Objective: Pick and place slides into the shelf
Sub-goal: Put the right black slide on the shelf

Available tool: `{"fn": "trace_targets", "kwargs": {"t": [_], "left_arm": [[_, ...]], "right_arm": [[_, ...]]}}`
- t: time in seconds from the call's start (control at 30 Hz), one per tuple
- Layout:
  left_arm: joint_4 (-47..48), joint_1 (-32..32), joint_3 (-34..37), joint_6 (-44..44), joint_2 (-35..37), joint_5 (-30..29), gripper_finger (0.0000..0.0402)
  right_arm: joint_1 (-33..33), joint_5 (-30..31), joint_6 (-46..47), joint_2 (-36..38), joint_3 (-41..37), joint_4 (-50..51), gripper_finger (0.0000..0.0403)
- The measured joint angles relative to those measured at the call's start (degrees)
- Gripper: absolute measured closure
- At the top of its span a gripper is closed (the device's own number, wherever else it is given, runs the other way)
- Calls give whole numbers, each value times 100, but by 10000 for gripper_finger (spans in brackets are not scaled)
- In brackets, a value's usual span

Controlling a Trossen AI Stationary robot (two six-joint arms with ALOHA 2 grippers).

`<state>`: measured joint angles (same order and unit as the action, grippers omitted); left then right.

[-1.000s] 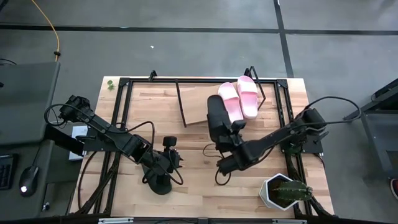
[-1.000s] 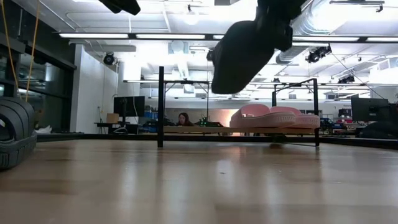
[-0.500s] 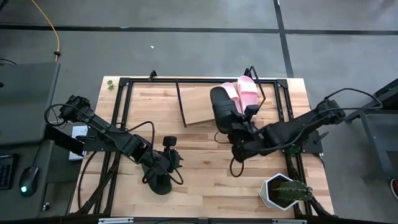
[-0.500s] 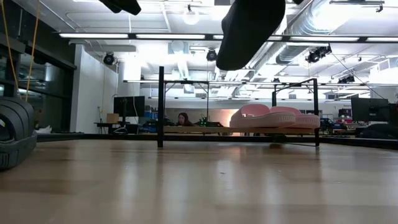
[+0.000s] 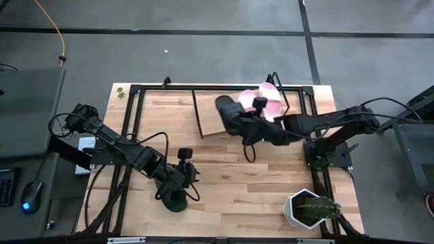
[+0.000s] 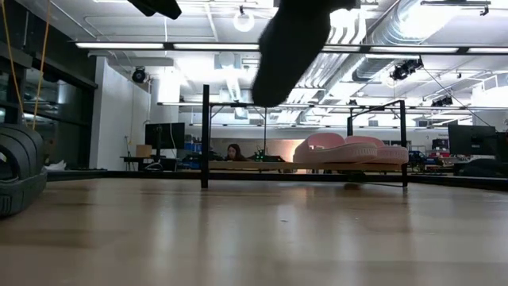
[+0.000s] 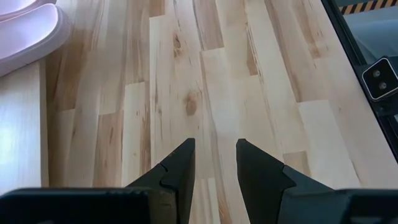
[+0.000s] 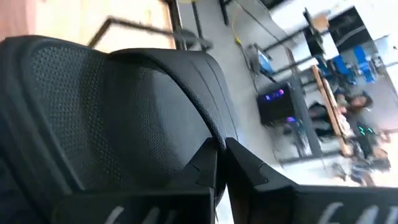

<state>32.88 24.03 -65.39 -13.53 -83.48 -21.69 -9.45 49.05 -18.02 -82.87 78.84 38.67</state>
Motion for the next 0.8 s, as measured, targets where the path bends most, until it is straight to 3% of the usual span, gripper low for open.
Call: {"fn": "trace_targets", "kwargs": {"t": [0.2, 0.57, 0.8], "left_arm": [[7, -1, 0, -1, 0, 0, 300], [16, -1, 0, -1, 0, 0, 300], [15, -1, 0, 1, 0, -3, 300]], "right_arm": [[560, -335, -823, 76, -635, -1441, 403], [978, -617, -905, 84, -2223, -2839, 403], [992, -618, -940, 87, -2642, -3376, 403]]}}
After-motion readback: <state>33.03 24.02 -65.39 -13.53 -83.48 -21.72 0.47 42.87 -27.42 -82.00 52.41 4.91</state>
